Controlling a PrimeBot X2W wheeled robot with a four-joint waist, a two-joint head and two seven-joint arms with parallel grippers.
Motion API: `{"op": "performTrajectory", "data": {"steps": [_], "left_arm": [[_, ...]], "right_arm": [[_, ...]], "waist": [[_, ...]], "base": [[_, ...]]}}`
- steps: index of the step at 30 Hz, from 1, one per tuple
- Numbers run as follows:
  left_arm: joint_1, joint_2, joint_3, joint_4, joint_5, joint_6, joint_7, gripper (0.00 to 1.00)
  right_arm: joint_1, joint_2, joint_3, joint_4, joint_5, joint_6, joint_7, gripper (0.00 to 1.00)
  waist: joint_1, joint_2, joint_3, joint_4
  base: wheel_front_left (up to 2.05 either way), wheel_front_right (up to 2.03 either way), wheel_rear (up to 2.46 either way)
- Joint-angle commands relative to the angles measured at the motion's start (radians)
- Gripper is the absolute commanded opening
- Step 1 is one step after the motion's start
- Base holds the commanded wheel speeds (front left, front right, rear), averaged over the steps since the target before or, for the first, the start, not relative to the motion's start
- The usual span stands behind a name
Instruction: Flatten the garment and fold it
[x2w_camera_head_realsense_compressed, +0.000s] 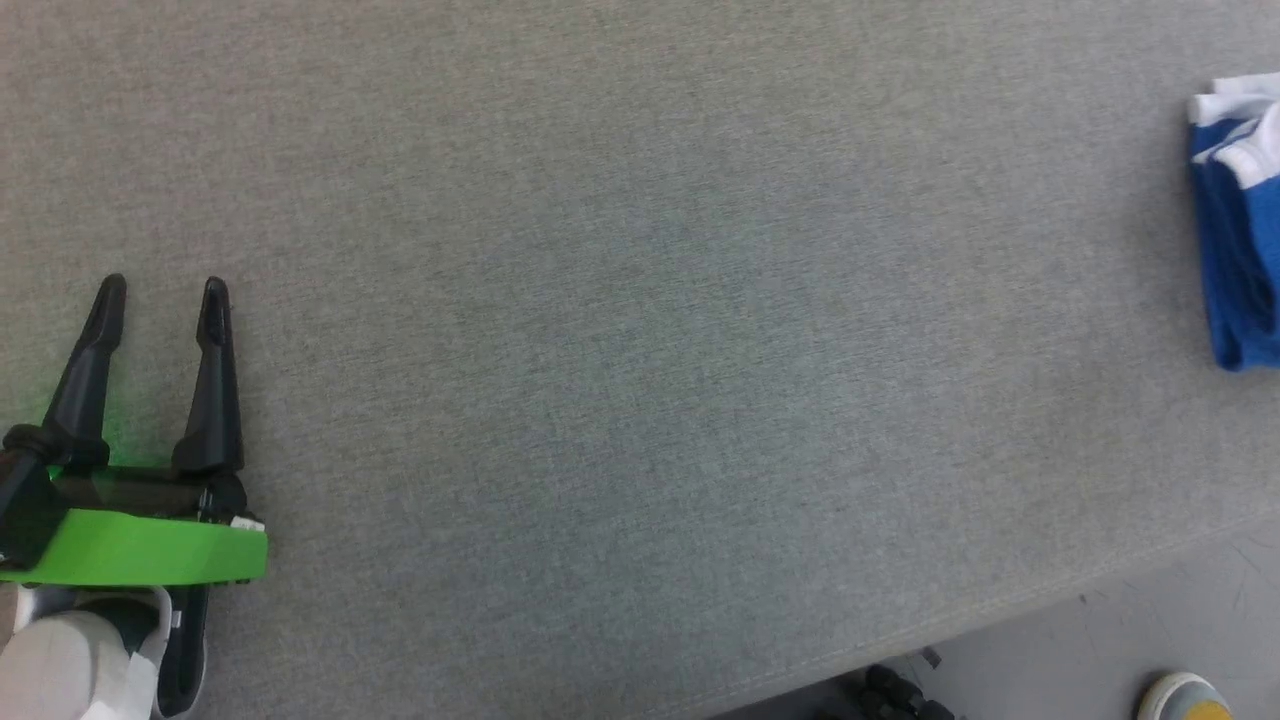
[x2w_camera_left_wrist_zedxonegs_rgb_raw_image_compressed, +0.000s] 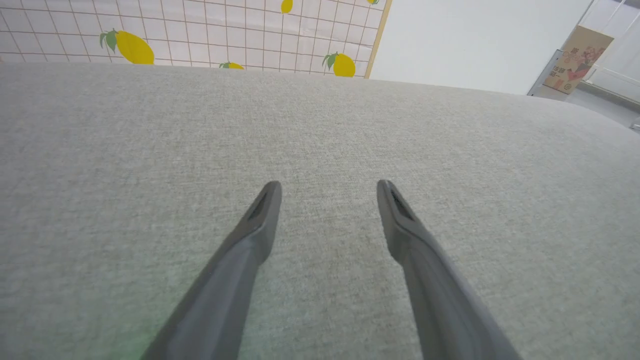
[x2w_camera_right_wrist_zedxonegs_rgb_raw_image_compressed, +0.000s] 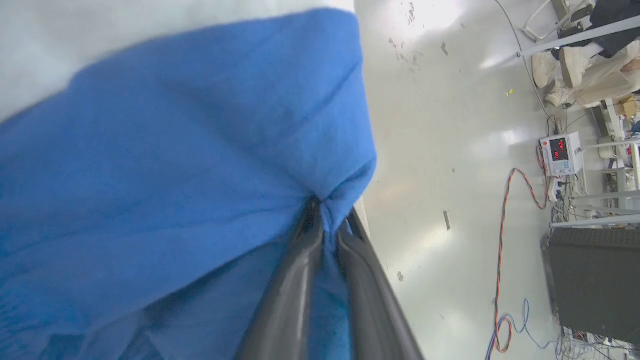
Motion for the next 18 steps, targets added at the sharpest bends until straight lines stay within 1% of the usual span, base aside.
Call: {"op": "performTrajectory", "data": {"steps": [1,5,10,12,18], "left_arm": [[0.003,0.009,0.005,-0.001,0.001,0.009,0.002,1.0],[0.008,0.01,0.004,-0.003,-0.002,0.011,0.002,1.0],[0.021,0.005,0.003,0.014,-0.005,0.017,-0.007,1.0],[0.025,-0.001,0.001,0.027,-0.008,0.019,-0.017,1.0],[0.035,-0.029,0.0,0.081,-0.013,0.037,-0.049,1.0]], "right_arm": [[-0.01,0.007,-0.021,0.005,-0.022,-0.002,-0.02,1.0],[-0.013,0.013,-0.063,0.019,-0.057,-0.002,-0.046,1.0],[-0.032,0.004,-0.064,0.037,-0.056,-0.002,-0.095,1.0],[-0.048,-0.001,-0.045,0.032,-0.038,-0.002,-0.117,1.0],[-0.097,-0.018,0.109,-0.049,0.053,-0.002,-0.231,1.0]], "waist": [[-0.0001,-0.0001,0.005,0.008],[-0.0001,-0.0001,-0.001,0.009],[-0.0001,-0.0001,-0.048,0.007],[-0.0001,-0.0001,-0.078,0.009],[-0.0001,-0.0001,-0.186,0.019]], "base": [[0.0,0.0,0.0],[0.0,0.0,0.0],[0.0,0.0,0.0],[0.0,0.0,0.0],[0.0,0.0,0.0]]}}
